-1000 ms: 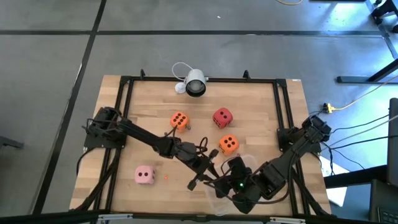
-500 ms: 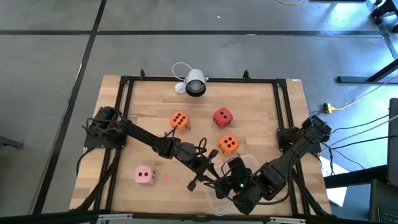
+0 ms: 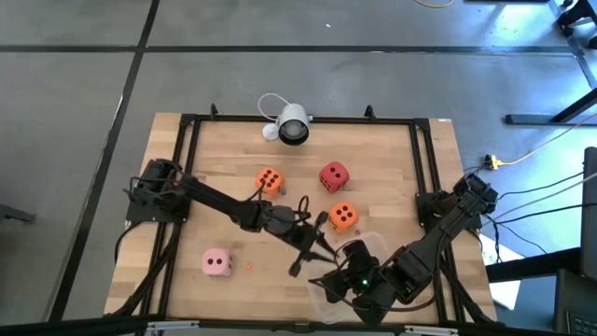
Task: Pick & Place Dice
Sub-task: Put the yellow small die into the transparent bin, then put the right large orange die into the transparent bin
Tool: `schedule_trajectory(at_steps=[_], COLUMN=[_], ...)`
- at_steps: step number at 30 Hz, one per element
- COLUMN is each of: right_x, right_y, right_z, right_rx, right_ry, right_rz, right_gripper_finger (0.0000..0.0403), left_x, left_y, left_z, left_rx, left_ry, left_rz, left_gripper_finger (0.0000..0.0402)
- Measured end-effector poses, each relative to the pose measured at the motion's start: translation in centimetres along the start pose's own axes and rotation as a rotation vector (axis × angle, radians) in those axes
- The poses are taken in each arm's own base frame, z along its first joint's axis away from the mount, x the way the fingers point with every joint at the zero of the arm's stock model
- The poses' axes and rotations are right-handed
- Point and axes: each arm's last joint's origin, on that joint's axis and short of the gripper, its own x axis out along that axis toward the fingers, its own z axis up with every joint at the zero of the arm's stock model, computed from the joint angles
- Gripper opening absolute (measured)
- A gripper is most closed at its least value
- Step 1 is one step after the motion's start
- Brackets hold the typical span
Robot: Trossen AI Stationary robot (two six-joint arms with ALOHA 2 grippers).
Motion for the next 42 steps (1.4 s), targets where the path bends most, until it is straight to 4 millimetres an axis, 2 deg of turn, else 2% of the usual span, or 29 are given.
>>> schedule_trajectory(at_steps=[9, 11, 14, 17, 20, 25, 30, 33, 38, 42], right_x=[-0.1, -0.3, -0.6, -1.3, -2.2, -3.5, -4.0, -3.6, -2.6, -1.3], right_y=[0.0, -0.2, -0.8, -1.3, -1.7, -2.1, -2.2, -2.4, -2.9, -2.9], right_z=[0.0, 0.1, 0.5, 1.1, 2.0, 4.9, 8.6, 10.6, 13.9, 15.7], right_rx=[-0.045, -0.084, -0.115, -0.144, -0.182, -0.24, -0.35, -0.432, -0.469, -0.482], right_ry=[0.021, 0.04, 0.041, 0.021, -0.022, -0.064, -0.053, 0.007, 0.089, 0.13], right_rz=[-0.008, -0.033, -0.088, -0.132, -0.16, -0.226, -0.302, -0.369, -0.475, -0.504], right_gripper_finger=[0.0279, 0.0279, 0.0279, 0.0279, 0.0279, 0.0279, 0.0279, 0.0279, 0.028, 0.0294], left_x=[0.0, -0.2, -1.4, -3.9, -7.1, -12.9, -18.2, -20.8, -23.8, -25.2], left_y=[-0.4, -0.4, -0.1, 0.8, 1.8, 2.4, 1.4, 0.5, -1.1, -1.9], left_z=[-0.3, 0.2, 2.4, 5.3, 7.7, 10.3, 10.5, 10.4, 10.4, 10.2], left_rx=[-0.054, -0.078, -0.125, -0.168, -0.235, -0.374, -0.489, -0.545, -0.574, -0.566], left_ry=[0.029, 0.024, -0.01, -0.013, 0.049, 0.19, 0.409, 0.497, 0.536, 0.535], left_rz=[-0.053, -0.059, -0.073, -0.06, -0.02, 0.117, 0.366, 0.492, 0.626, 0.676], left_gripper_finger=[0.0066, 0.0066, 0.0066, 0.0066, 0.0066, 0.0066, 0.0066, 0.0066, 0.0066, 0.0066])
